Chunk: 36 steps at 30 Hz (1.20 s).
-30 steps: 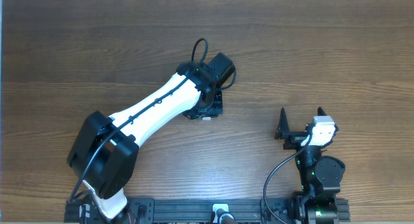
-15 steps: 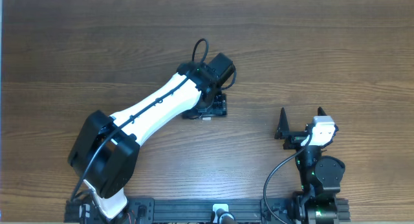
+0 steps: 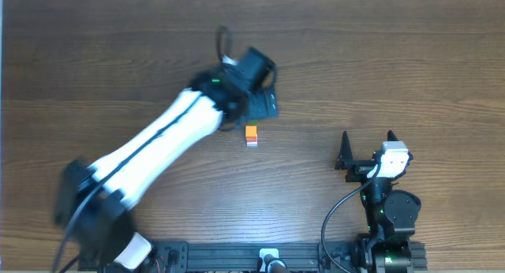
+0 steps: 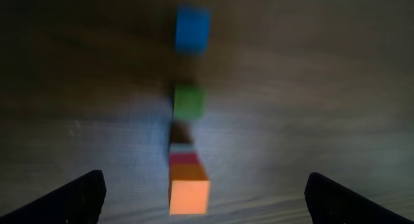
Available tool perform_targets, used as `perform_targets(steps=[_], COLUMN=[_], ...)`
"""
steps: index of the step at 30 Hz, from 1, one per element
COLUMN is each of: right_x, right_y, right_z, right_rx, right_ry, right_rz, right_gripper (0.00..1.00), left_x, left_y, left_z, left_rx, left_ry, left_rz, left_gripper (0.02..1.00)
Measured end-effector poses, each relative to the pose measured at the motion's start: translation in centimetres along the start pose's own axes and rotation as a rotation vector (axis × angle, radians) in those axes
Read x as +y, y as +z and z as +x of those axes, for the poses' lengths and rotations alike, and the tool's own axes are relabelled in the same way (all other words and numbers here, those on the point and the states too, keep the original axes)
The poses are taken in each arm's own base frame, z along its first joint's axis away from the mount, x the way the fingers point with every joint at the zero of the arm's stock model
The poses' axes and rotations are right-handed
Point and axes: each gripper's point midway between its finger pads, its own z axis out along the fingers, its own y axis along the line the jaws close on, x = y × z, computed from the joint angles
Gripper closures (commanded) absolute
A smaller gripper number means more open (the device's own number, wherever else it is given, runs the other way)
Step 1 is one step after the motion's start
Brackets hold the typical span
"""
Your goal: Stack Cubes
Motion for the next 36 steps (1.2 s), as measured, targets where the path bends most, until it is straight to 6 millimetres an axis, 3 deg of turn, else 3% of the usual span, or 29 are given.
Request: perform_targets(steps=[2, 5, 9, 13, 16, 20, 23, 28, 36], right_x=[0.0, 0.0, 0.0, 0.0, 0.0, 0.0, 0.0, 0.0, 0.0], right_y=[0.0, 0.0, 0.0, 0.0, 0.0, 0.0, 0.0, 0.0, 0.0], right_z=[0.0, 0.0, 0.0, 0.0, 0.0, 0.0, 0.0, 0.0, 0.0], right_rx=[0.0, 0.0, 0.0, -0.001, -0.001, -0.001, 0.0, 0.0, 0.0], right_ry=[0.0, 0.0, -0.001, 0.0, 0.0, 0.0, 0.0, 0.0, 0.0], right_rz=[0.0, 0.0, 0.0, 0.0, 0.0, 0.0, 0.0, 0.0, 0.0], right_gripper=[0.009, 0.009, 0.009, 0.007, 0.009, 0.009, 0.007, 0.009, 0.009], left_x=[-0.1, 0.0, 1.5, 5.7, 9.4, 13.6, 15.4, 17.4, 19.3], left_y=[-3.4, -10.2, -19.0, -26.1, -28.7, -29.6, -28.8, -25.9, -19.8], left_z=[-2.2, -5.4, -7.5, -8.1, -7.5, -5.6, -3.5, -0.2, 1.4], left_rx=[-0.105, -0.298, -0.519, -0.717, -0.833, -0.968, -1.042, -1.143, -1.159], left_ry=[-0.027, -0.058, -0.077, -0.118, -0.148, -0.155, -0.125, -0.037, 0.086], left_rz=[0.059, 0.165, 0.273, 0.305, 0.286, 0.261, 0.259, 0.252, 0.178], left_gripper=[0.02, 0.02, 0.023, 0.038, 0.036, 0.027, 0.025, 0.023, 0.034])
